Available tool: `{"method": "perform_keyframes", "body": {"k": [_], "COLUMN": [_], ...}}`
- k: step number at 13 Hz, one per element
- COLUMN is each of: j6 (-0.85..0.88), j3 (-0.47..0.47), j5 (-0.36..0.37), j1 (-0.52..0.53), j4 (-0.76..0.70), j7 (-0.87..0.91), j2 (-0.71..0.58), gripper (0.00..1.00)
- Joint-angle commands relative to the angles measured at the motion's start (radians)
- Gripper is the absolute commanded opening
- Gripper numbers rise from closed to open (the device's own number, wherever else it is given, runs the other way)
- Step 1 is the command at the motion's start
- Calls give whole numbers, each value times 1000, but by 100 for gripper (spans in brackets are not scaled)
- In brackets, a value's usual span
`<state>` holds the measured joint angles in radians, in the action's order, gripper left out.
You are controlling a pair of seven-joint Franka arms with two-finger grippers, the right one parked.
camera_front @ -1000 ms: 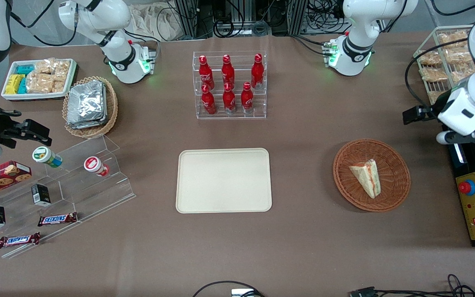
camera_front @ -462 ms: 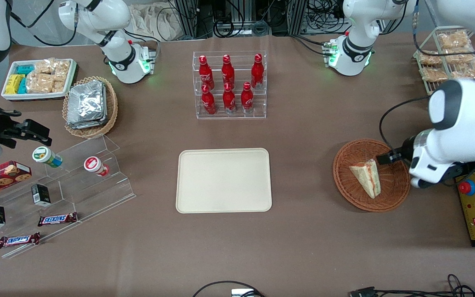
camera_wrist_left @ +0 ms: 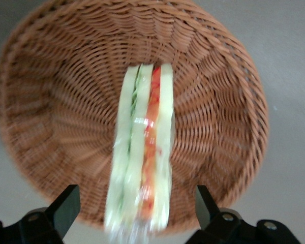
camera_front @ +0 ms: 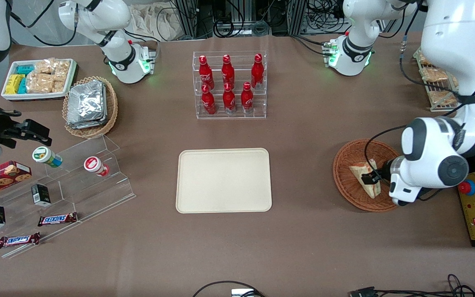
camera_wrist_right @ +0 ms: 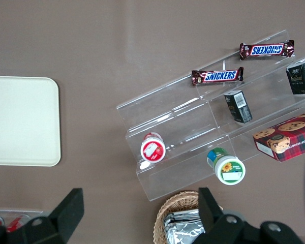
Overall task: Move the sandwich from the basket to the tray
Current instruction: 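Close the left gripper on the sandwich and lift it, then carry the held sandwich over to the cream tray and lower it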
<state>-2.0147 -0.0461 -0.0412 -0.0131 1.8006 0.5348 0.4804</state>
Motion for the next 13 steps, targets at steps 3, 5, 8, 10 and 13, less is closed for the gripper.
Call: {"method": "perform_keyframes", "body": {"k": [3, 5, 8, 10, 13], "j6": [-237, -230, -170, -92, 55], "j3": [6, 6, -12, -60, -200], "j5": [-17, -17, -14, -12, 0], "j1": [-7, -7, -8, -8, -10], "j4": [154, 151, 140, 102, -97], "j7": [17, 17, 7, -2, 4], "j2": [21, 6, -64, -132, -129], "gripper": [99, 0, 0, 0, 0]}}
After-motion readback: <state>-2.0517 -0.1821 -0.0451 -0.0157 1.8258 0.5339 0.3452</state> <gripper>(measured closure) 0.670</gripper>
